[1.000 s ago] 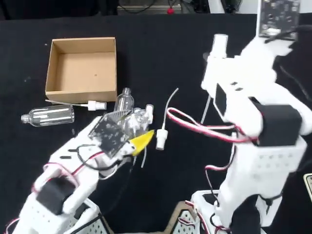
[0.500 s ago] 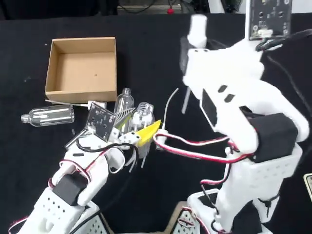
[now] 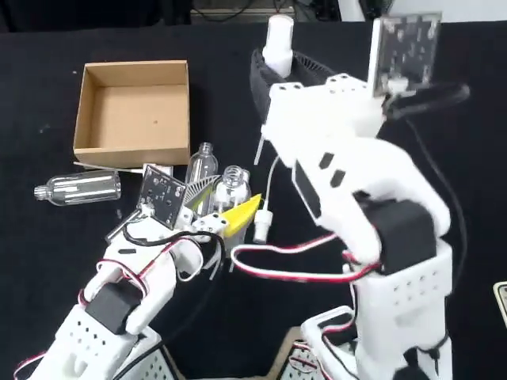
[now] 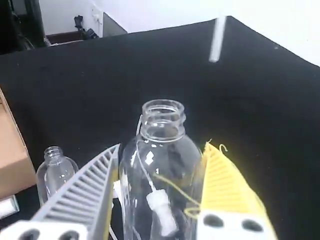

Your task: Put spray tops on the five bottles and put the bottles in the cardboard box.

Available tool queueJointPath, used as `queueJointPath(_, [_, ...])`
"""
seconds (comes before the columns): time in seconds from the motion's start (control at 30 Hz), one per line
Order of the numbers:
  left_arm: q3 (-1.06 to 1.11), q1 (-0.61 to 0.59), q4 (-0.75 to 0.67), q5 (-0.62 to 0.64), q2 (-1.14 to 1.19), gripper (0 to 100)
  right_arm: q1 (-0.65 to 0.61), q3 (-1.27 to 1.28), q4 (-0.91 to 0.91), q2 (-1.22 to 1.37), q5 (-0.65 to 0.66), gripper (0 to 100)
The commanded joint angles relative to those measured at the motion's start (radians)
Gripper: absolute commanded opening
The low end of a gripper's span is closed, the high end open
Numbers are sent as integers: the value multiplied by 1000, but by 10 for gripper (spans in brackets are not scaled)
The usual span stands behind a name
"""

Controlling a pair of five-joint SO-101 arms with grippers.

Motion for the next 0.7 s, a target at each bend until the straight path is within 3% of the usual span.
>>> queueJointPath(0.0, [-13,10,-21,5,-9,87,-12,133,-137,-90,-11,11])
queueJointPath(0.17, [-13,10,-21,3,-9,87,-51,243,-235,-150,-17,11])
queueJointPath(0.67, [-13,10,-17,3,-9,87,-94,295,-269,-156,-15,11])
